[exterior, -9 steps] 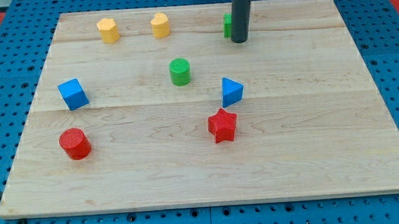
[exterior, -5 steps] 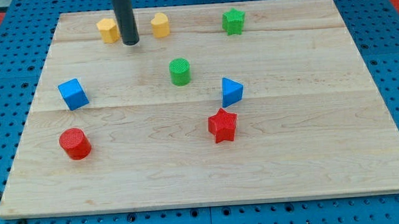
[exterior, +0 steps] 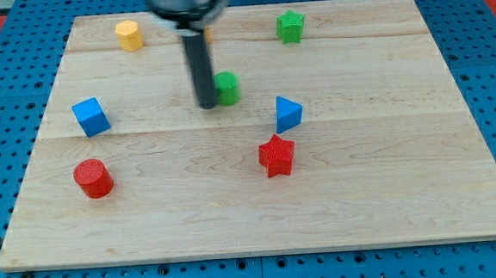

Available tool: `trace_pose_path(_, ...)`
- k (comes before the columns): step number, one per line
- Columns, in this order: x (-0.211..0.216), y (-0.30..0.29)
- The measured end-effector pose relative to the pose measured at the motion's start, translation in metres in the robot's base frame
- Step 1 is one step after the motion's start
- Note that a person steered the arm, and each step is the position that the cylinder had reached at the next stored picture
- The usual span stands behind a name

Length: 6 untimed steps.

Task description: Move the green circle towards top right

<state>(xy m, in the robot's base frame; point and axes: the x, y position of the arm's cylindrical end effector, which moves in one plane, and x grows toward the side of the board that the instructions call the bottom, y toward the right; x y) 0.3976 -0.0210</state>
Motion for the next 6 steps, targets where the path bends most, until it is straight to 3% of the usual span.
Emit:
trace_pose_path(1,-0.056,0.030)
trace_pose_path(2,-0.063,0.046)
trace_pose_path(3,-0.065,0.010)
trace_pose_path(5,-0.073,0.155)
trace_pose_path(6,-0.062,0.115)
